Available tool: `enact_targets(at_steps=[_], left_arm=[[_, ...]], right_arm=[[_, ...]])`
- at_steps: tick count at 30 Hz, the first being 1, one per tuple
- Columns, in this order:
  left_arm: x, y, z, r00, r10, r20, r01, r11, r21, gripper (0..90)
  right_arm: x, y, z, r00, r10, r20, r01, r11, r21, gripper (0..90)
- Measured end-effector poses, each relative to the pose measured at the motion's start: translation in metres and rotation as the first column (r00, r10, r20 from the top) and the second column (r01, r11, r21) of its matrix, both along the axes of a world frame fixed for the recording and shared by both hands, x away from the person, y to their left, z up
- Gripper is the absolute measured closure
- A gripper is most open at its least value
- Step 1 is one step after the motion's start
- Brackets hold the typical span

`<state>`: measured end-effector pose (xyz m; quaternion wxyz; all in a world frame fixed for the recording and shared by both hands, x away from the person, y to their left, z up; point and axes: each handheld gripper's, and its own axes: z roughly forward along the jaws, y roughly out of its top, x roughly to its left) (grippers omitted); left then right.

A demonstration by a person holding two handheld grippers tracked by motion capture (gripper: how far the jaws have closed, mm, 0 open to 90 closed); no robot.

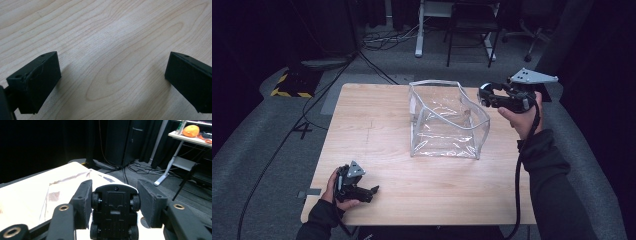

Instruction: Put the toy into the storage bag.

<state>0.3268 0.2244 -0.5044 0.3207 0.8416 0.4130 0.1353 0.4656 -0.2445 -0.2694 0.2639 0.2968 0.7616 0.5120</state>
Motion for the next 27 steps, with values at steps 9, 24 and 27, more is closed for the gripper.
enact_targets(at_steps=[9,24,27], left_arm=[[0.0,0.0,0.0,1.0,0.001,0.0,-0.001,1.0,-0.001,0.6],[0.0,0.0,0.0,1.0,0.002,0.0,-0.002,1.0,-0.001,0.6],[0.0,0.0,0.0,1.0,0.001,0.0,-0.001,1.0,-0.002,0.6]], right_arm=[[0.005,0.019,-0.006,0.9989,0.039,-0.025,-0.039,0.999,-0.003,48.8],[0.016,0.042,-0.015,0.996,0.066,-0.06,-0.068,0.997,-0.033,48.7],[0.018,0.046,-0.016,0.9952,0.073,-0.065,-0.077,0.996,-0.048,48.7]])
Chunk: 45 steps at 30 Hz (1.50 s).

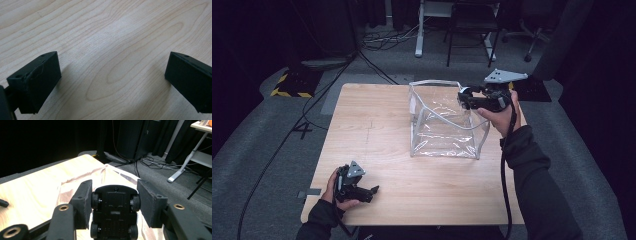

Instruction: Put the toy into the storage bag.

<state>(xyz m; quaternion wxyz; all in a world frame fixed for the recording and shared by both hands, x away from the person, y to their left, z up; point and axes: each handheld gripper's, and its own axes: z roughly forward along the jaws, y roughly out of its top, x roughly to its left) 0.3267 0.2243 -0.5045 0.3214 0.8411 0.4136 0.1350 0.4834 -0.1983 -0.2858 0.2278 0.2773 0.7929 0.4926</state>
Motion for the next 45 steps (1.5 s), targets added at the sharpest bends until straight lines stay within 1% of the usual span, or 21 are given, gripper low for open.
enact_targets(at_steps=[3,11,14,17,19,24,26,28,30,34,36,37,38,40,43,45], left_arm=[[0.0,0.0,0.0,1.0,-0.001,-0.002,0.001,1.0,0.0,0.6],[0.0,0.0,0.0,1.0,0.0,0.002,0.0,1.0,0.002,0.6],[0.0,0.0,0.0,1.0,0.0,0.001,0.0,1.0,0.001,0.6],[0.0,0.0,0.0,1.0,-0.001,-0.001,0.001,1.0,0.0,0.6],[0.0,0.0,0.0,1.0,0.001,0.002,-0.001,1.0,0.002,0.6],[0.0,0.0,0.0,1.0,0.0,0.002,0.0,1.0,0.003,0.6],[0.0,0.0,0.0,1.0,0.0,0.0,0.0,1.0,0.001,0.6],[0.0,0.0,0.0,1.0,-0.001,-0.001,0.001,1.0,0.0,0.6],[0.0,0.0,0.0,1.0,-0.001,-0.001,0.001,1.0,-0.001,0.6],[0.0,0.0,0.0,1.0,0.0,0.001,0.0,1.0,0.002,0.6],[0.0,0.0,0.0,1.0,0.0,0.001,0.0,1.0,0.002,0.6],[0.0,0.0,0.0,1.0,0.0,0.0,0.0,1.0,0.001,0.6],[0.0,0.0,0.0,1.0,0.0,0.002,0.0,1.0,0.002,0.6],[0.0,0.0,0.0,1.0,-0.001,-0.001,0.001,1.0,-0.001,0.6],[0.0,0.0,0.0,1.0,-0.001,-0.001,0.001,1.0,-0.001,0.6],[0.0,0.0,0.0,1.0,-0.001,0.0,0.001,1.0,0.001,0.6]], right_arm=[[0.002,0.004,-0.001,1.0,0.003,-0.007,-0.003,1.0,-0.004,48.7],[0.007,0.013,-0.004,0.9996,0.012,-0.025,-0.013,0.999,-0.053,48.7],[0.009,0.015,-0.004,0.9995,0.013,-0.027,-0.015,0.998,-0.066,48.7],[0.01,0.017,-0.005,0.9991,0.007,-0.042,-0.01,0.997,-0.075,48.7],[0.011,0.018,-0.006,0.9988,0.013,-0.046,-0.018,0.996,-0.091,48.6],[0.014,0.021,-0.009,0.9975,-0.003,-0.07,-0.006,0.992,-0.129,48.6],[0.015,0.022,-0.011,0.9972,0.005,-0.075,-0.016,0.988,-0.156,48.6],[0.015,0.023,-0.013,0.996,0.002,-0.089,-0.018,0.983,-0.182,48.6],[0.016,0.023,-0.014,0.9944,-0.002,-0.106,-0.018,0.982,-0.188,48.6],[0.016,0.021,-0.016,0.9922,0.006,-0.125,-0.031,0.979,-0.202,48.6],[0.016,0.021,-0.018,0.9899,0.001,-0.142,-0.032,0.976,-0.216,48.6],[0.017,0.019,-0.02,0.9901,0.004,-0.14,-0.036,0.973,-0.228,48.6],[0.017,0.018,-0.021,0.9871,-0.008,-0.16,-0.028,0.974,-0.227,48.6],[0.018,0.016,-0.023,0.9841,-0.013,-0.177,-0.03,0.97,-0.242,48.6],[0.019,0.014,-0.024,0.9819,-0.016,-0.189,-0.036,0.963,-0.266,48.6],[0.018,0.012,-0.023,0.98,-0.018,-0.198,-0.041,0.956,-0.289,48.5]])
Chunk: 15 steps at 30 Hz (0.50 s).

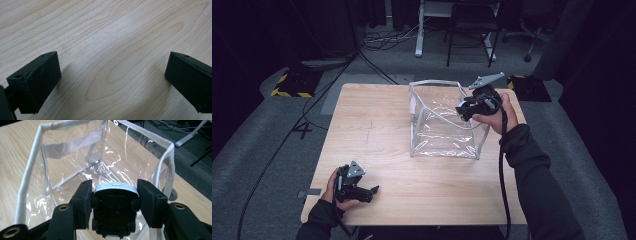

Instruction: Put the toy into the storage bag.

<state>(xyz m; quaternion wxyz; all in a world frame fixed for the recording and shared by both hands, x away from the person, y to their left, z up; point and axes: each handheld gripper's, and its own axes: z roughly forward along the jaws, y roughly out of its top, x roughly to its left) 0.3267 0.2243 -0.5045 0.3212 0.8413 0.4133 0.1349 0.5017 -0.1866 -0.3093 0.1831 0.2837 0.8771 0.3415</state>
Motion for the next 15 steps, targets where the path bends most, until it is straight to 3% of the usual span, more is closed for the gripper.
enact_targets(at_steps=[15], left_arm=[[0.0,0.0,0.0,1.0,0.002,-0.001,-0.002,1.0,0.001,0.7]], right_arm=[[0.0,-0.013,-0.002,0.9982,-0.005,-0.06,0.001,0.998,-0.064,48.4]])
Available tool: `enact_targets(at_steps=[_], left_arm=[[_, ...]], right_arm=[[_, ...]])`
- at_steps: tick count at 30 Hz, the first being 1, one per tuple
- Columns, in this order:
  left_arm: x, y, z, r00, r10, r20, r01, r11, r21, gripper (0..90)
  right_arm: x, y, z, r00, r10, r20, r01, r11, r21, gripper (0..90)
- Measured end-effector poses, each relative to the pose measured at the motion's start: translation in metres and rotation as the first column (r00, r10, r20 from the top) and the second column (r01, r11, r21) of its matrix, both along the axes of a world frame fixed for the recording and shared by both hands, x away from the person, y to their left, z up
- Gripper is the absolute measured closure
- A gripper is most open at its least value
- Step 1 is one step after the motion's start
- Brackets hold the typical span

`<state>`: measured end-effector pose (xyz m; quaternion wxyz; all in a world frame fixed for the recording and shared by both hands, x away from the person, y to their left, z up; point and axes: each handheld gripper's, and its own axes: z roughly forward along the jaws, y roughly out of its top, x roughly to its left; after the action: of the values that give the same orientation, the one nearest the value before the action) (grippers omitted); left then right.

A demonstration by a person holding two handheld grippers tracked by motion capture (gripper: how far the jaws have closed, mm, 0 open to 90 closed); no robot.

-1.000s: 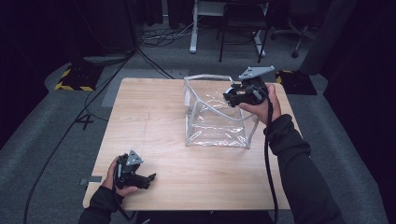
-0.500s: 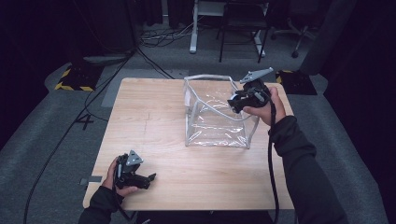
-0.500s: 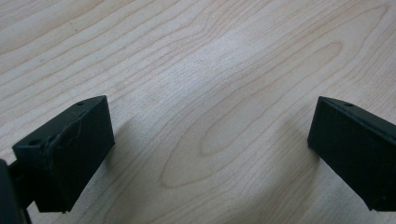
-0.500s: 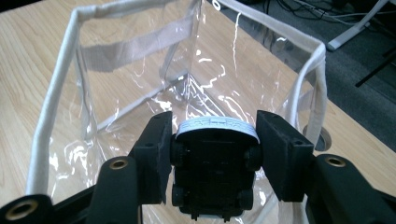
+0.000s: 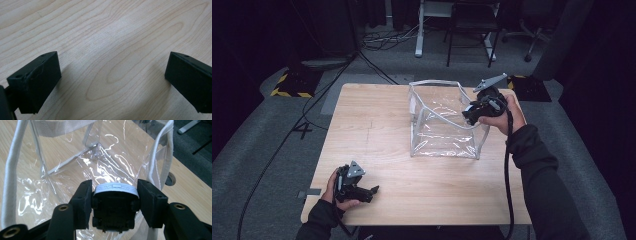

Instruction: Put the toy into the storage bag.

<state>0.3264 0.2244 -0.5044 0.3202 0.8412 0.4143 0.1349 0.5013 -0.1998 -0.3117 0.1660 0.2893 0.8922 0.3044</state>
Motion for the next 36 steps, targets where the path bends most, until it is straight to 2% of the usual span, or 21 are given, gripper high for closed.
enact_targets(at_steps=[3,8,9,13,19,20,24,26,28,30,34,36], left_arm=[[0.0,0.0,0.0,1.0,0.003,-0.003,-0.003,1.0,0.0,0.7],[0.0,0.0,0.0,1.0,-0.002,0.002,0.002,1.0,0.0,0.7],[0.0,0.0,0.0,1.0,0.0,0.003,0.0,1.0,0.0,0.7],[0.0,0.0,0.0,1.0,-0.002,0.004,0.002,1.0,0.002,0.7],[0.0,0.0,0.0,1.0,-0.002,0.003,0.002,1.0,0.0,0.6],[0.0,0.0,0.0,1.0,-0.002,0.003,0.002,1.0,0.001,0.6],[0.0,0.0,0.0,1.0,-0.002,0.003,0.002,1.0,0.0,0.6],[0.0,0.0,0.0,1.0,-0.001,0.003,0.001,1.0,0.0,0.6],[0.0,0.0,0.0,1.0,-0.002,0.003,0.002,1.0,0.001,0.6],[0.0,0.0,0.0,1.0,-0.002,0.003,0.002,1.0,0.001,0.6],[0.0,0.0,0.0,1.0,-0.002,0.002,0.002,1.0,0.0,0.6],[0.0,0.0,0.0,1.0,-0.002,0.003,0.002,1.0,0.0,0.6]], right_arm=[[-0.001,-0.002,0.002,1.0,0.006,-0.001,-0.006,0.999,-0.041,48.4],[-0.001,-0.004,0.003,0.9998,-0.002,-0.02,0.001,0.999,-0.042,48.4],[-0.001,-0.004,0.003,0.9997,-0.007,-0.023,0.006,0.999,-0.054,48.4],[-0.002,0.004,0.002,0.9996,0.008,-0.026,-0.009,0.999,-0.044,48.4],[0.002,0.008,0.001,1.0,-0.003,-0.007,0.003,1.0,-0.028,48.5],[0.003,0.011,0.001,0.9997,-0.026,-0.003,0.025,0.999,-0.026,48.5],[0.004,0.022,-0.002,0.9999,-0.016,0.004,0.016,1.0,-0.018,48.5],[0.004,0.027,-0.004,0.9999,-0.013,-0.001,0.013,0.999,-0.045,48.5],[0.004,0.032,-0.007,0.9997,-0.023,-0.001,0.023,0.999,-0.041,48.5],[0.006,0.035,-0.01,0.9999,-0.015,0.009,0.015,0.998,-0.064,48.5],[0.007,0.033,-0.013,0.9992,-0.029,-0.028,0.027,0.997,-0.071,48.4],[0.007,0.03,-0.013,0.999,-0.021,-0.04,0.018,0.996,-0.092,48.4]])
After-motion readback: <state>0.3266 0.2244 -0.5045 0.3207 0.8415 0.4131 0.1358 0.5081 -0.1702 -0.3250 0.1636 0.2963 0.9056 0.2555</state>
